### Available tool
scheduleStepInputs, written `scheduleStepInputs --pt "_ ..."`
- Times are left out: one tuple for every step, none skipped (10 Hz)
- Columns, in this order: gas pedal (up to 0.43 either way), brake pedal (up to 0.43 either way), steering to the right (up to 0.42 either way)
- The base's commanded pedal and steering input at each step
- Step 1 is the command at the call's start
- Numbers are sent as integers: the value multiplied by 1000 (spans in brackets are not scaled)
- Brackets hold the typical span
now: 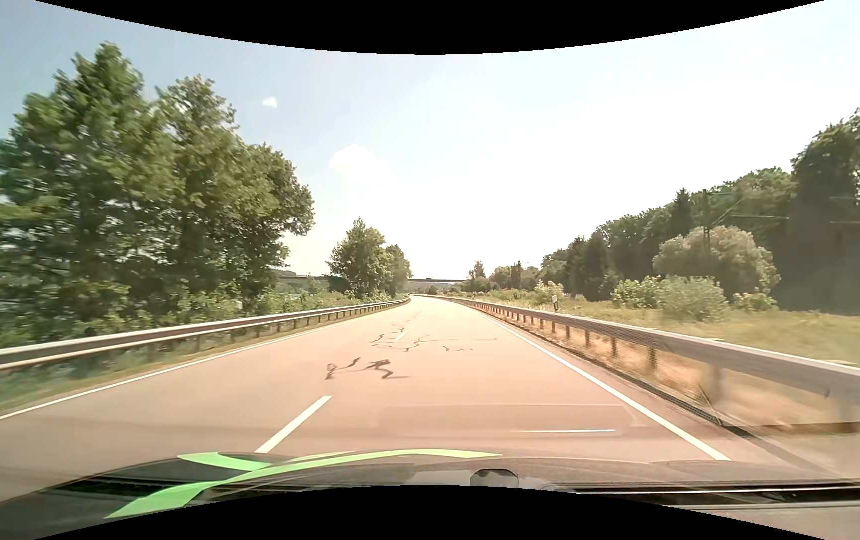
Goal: Follow the waypoints while adhering to traffic rules and regulations
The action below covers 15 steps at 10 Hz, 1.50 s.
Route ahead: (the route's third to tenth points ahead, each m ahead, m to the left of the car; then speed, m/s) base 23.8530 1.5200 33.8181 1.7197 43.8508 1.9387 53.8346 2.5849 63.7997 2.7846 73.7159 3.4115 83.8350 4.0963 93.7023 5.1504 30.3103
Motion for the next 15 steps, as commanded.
scheduleStepInputs --pt "311 0 -5" --pt "311 0 -5" --pt "311 0 -5" --pt "311 0 -5" --pt "311 0 -5" --pt "319 0 -5" --pt "331 0 -5" --pt "339 0 -5" --pt "339 0 -5" --pt "350 0 -5" --pt "350 0 -5" --pt "358 0 -5" --pt "358 0 -5" --pt "358 0 -6" --pt "358 0 -6"
